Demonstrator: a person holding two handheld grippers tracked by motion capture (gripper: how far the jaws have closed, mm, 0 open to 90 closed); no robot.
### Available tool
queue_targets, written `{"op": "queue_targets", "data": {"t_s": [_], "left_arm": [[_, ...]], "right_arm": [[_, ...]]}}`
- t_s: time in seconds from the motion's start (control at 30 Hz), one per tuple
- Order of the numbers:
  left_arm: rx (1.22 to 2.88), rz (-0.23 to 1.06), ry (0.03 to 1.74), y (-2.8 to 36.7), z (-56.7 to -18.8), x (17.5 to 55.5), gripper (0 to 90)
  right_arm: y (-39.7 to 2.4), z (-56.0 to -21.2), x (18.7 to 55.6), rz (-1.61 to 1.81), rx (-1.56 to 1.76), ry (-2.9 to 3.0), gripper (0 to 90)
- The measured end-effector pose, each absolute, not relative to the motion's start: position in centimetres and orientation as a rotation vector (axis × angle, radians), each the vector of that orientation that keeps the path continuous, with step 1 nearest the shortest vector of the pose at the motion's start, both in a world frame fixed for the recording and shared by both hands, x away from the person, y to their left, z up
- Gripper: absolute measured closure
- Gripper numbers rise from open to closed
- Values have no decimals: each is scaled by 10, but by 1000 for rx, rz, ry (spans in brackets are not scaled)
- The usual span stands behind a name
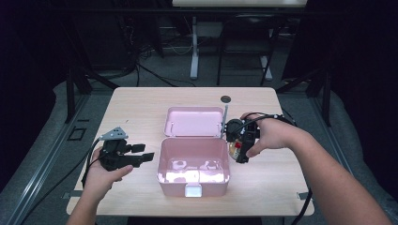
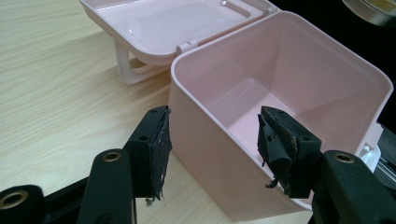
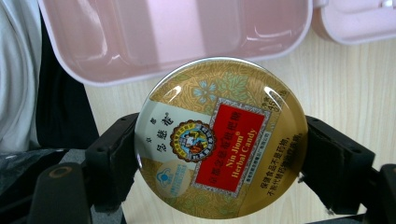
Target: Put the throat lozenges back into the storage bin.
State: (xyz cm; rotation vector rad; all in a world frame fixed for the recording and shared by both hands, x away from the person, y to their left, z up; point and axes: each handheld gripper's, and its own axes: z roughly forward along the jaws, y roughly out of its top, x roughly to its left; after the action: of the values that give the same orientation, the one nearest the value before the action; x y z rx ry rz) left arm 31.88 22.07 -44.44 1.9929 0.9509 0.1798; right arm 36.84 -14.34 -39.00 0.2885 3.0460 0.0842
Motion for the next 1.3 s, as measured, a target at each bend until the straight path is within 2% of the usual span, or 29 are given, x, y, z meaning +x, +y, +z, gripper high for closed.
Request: {"op": "queue_targets", "data": {"t_s": [0.5, 1.3], "left_arm": [[1993, 182, 946, 223, -443, 319, 441], [1987, 186, 949, 225, -442, 319, 441]], "right_arm": [[-115, -395, 366, 167, 218, 3060, 198], [-79, -417, 363, 74, 124, 3087, 198]]}}
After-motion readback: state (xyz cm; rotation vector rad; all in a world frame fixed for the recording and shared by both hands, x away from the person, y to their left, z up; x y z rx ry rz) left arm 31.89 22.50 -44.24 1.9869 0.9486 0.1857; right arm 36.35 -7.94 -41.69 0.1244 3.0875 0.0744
